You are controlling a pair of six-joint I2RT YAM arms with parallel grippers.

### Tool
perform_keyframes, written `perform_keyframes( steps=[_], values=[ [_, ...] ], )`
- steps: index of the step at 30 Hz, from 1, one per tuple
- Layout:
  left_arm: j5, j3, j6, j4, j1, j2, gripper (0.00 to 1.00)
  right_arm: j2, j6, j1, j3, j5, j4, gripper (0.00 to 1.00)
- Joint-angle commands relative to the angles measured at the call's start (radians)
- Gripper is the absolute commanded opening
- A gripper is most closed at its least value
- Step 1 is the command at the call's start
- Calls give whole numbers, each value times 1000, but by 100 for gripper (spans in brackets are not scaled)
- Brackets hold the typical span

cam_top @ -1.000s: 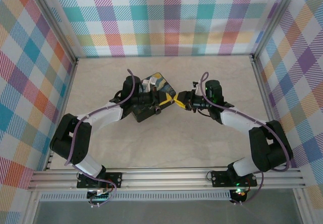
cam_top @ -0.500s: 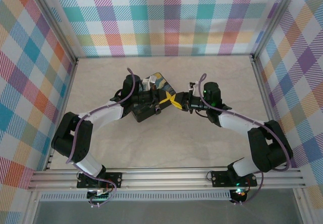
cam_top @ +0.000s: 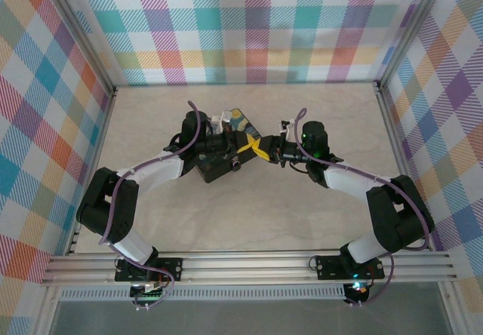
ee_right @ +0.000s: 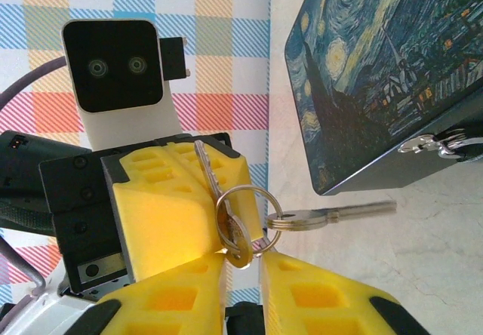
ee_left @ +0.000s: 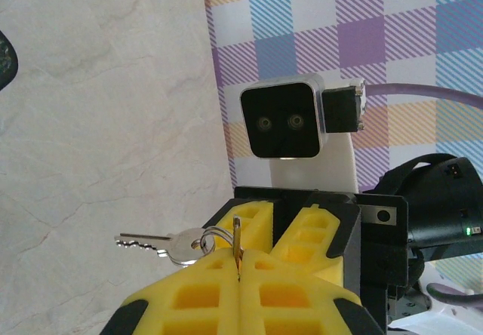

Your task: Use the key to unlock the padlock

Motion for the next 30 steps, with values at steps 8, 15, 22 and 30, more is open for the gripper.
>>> perform_keyframes(
  steps=[8, 15, 22, 30],
  values=[
    [33, -43, -16, 44, 2, -41, 0, -16, -37, 6, 13, 70, 46, 20],
    [30, -61, -26, 55, 2, -52, 0, -32, -33, 4, -10, 92, 47, 22],
    [24, -57, -23, 35, 1, -46, 0, -48, -19, -3, -29, 117, 105, 21],
    [26, -48, -24, 32, 0, -46, 0, -6, 12, -4, -11, 89, 158, 18]
  ],
)
